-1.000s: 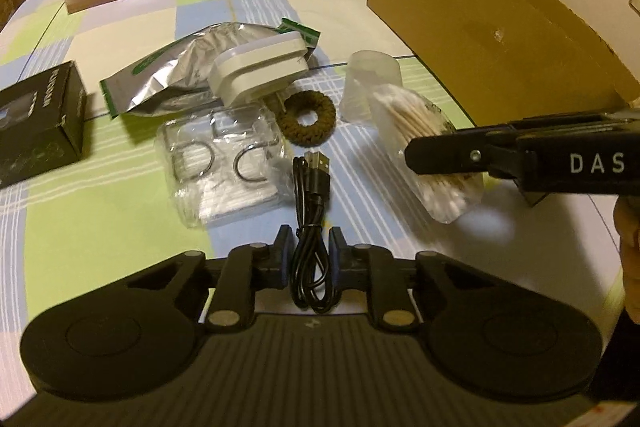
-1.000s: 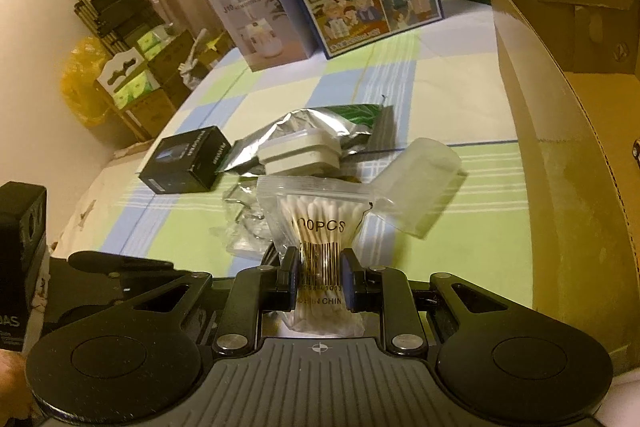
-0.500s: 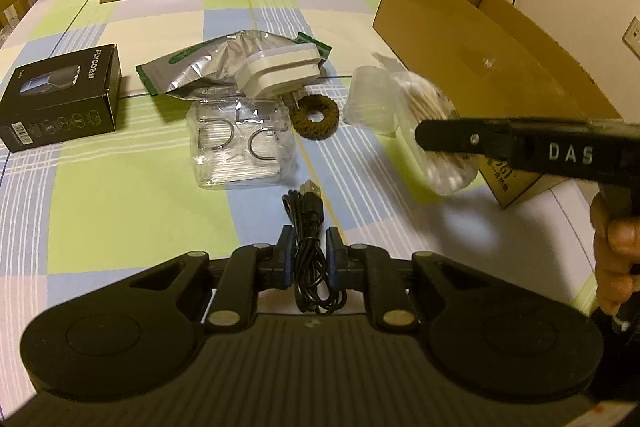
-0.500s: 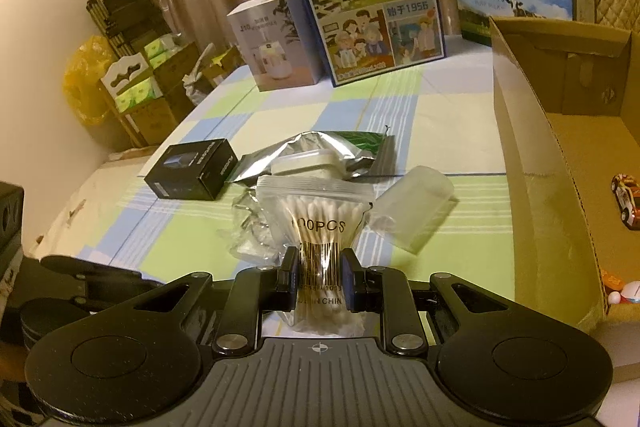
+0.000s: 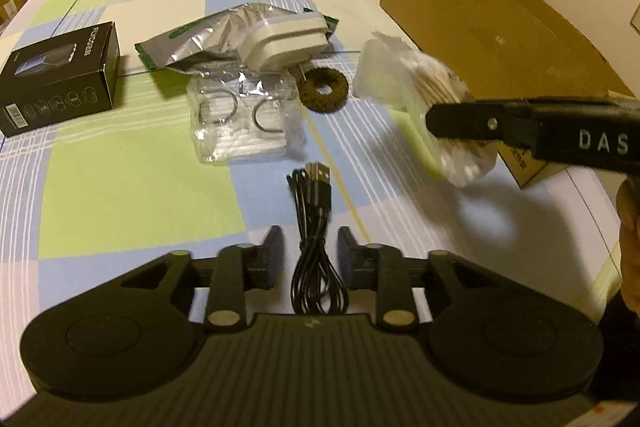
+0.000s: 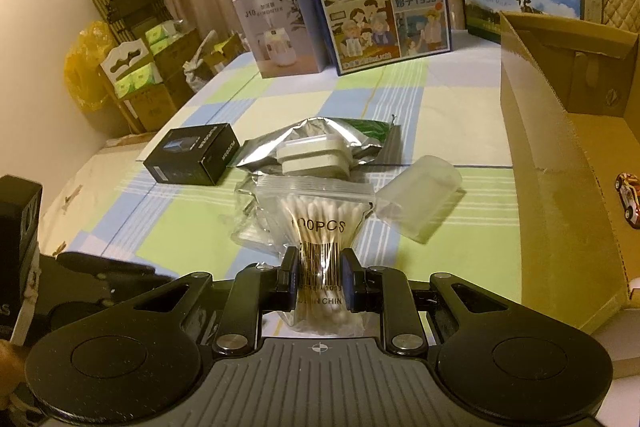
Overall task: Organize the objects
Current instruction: 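Carry the USB cable and the swab bag over the cardboard box with both tools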
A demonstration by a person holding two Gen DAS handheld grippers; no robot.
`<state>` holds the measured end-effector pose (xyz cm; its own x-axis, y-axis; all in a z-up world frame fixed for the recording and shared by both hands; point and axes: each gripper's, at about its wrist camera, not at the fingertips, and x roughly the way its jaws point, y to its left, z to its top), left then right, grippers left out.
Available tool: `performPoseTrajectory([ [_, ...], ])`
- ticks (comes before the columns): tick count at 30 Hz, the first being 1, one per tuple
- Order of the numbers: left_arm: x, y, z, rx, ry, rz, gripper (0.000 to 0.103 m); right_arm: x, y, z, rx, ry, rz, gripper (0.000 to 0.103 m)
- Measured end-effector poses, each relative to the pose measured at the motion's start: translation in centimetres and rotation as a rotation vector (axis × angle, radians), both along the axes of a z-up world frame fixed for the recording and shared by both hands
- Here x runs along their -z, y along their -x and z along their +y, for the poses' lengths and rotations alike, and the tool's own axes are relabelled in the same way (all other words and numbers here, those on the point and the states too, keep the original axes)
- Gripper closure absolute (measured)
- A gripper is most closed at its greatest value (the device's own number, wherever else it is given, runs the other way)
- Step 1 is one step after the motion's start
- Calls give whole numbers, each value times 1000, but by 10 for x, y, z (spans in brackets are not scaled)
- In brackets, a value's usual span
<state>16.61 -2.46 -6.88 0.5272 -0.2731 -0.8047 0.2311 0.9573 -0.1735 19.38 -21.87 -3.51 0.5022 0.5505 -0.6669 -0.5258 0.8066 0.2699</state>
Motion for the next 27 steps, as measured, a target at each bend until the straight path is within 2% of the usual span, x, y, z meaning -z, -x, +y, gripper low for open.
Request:
performPoseTrajectory([
  [5, 3, -9, -7, 15, -22, -11, 78, 0, -2, -1, 6, 4, 1, 85],
  [6, 2, -9, -10, 21, -49, -12, 89, 0, -2, -2, 8, 3, 1, 85],
  [7, 2, -9, -12, 26, -62, -7, 91, 0, -2, -2, 9, 1, 0, 85],
  [11, -1, -8, -8, 16, -37, 9, 92, -2, -2, -3, 12, -8, -5, 85],
  [21, -28, -2, -1, -27, 21, -68, 92, -13, 2, -7, 29, -25, -58, 85],
  [27, -54, -3, -11, -24, 38, -119, 92, -38, 5, -20, 74, -34, -114, 85],
])
